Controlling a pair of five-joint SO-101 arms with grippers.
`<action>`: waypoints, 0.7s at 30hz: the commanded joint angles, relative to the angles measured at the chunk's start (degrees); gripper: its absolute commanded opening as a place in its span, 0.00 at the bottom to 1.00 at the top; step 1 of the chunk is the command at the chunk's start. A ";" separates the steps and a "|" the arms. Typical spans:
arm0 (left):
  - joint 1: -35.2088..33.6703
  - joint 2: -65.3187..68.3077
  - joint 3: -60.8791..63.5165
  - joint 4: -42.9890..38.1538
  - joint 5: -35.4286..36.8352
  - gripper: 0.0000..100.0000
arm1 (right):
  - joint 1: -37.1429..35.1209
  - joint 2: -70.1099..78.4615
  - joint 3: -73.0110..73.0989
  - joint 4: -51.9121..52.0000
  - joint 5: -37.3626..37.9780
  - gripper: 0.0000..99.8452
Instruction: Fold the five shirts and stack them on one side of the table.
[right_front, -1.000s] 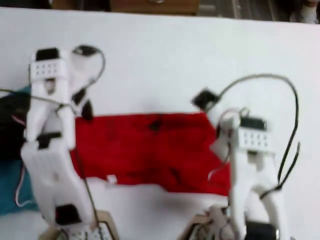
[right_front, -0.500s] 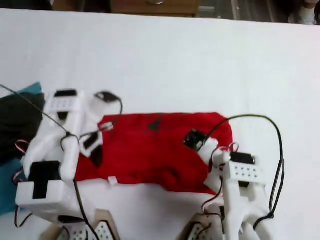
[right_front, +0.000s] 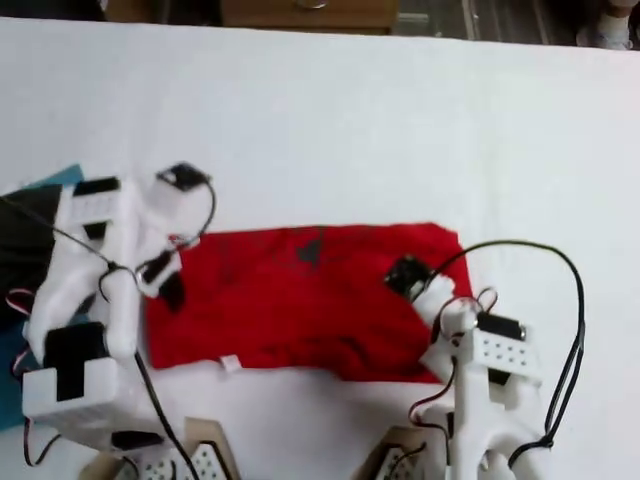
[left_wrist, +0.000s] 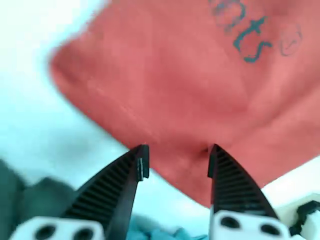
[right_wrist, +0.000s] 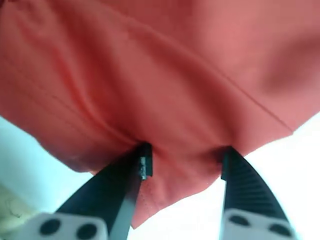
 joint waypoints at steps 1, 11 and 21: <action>-0.44 1.49 -10.42 7.21 -0.26 0.21 | 1.10 -0.66 -4.22 0.40 -0.09 0.23; -0.26 4.92 -16.22 20.57 -0.62 0.21 | 0.92 -0.75 -16.70 15.25 -2.99 0.23; 2.81 4.84 -6.37 14.24 2.29 0.21 | -10.24 -0.75 -16.53 25.80 1.23 0.23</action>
